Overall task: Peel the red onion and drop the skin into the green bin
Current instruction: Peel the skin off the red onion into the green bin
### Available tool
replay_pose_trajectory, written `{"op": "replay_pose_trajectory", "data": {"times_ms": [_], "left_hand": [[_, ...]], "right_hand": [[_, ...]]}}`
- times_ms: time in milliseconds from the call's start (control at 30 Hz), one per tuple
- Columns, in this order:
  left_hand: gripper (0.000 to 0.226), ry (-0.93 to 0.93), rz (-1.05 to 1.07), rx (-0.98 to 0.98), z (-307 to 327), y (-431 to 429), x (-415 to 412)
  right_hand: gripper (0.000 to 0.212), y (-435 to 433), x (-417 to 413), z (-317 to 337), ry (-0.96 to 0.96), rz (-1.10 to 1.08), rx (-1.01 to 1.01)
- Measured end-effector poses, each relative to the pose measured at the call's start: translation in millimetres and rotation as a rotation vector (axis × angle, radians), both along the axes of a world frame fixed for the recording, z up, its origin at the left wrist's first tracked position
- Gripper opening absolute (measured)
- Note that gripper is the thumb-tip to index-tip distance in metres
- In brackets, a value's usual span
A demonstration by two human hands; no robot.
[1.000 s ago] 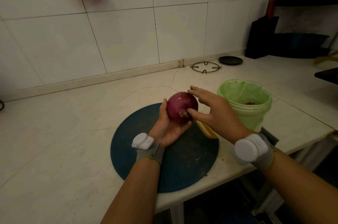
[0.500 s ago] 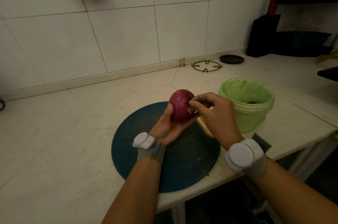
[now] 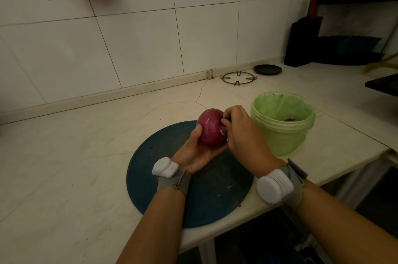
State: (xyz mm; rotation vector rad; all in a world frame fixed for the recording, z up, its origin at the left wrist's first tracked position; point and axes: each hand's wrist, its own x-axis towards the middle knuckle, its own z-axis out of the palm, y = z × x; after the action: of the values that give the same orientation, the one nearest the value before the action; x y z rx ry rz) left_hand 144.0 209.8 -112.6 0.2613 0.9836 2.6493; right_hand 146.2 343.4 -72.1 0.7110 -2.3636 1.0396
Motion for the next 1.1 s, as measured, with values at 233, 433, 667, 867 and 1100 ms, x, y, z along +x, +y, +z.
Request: {"op": "replay_pose_trajectory", "data": {"times_ms": [233, 433, 667, 867, 1100], "left_hand": [[0.096, -0.001, -0.052, -0.068, 0, -2, 1], [0.102, 0.015, -0.144, -0.156, -8, -4, -4], [0.078, 0.154, -0.176, -0.283, -10, -8, -5], [0.094, 0.213, -0.322, -0.364, -7, -7, -2], [0.083, 0.368, -0.541, -0.314, -6, -9, -6]], "right_hand": [[0.010, 2, -7, 6, -0.017, -0.091, -0.008], [0.012, 18, -13, 19, 0.055, -0.074, 0.025], [0.009, 29, -18, 21, 0.015, -0.076, 0.039], [0.007, 31, -19, 27, -0.043, -0.093, 0.009], [0.002, 50, -33, 45, -0.106, -0.263, -0.065]]}}
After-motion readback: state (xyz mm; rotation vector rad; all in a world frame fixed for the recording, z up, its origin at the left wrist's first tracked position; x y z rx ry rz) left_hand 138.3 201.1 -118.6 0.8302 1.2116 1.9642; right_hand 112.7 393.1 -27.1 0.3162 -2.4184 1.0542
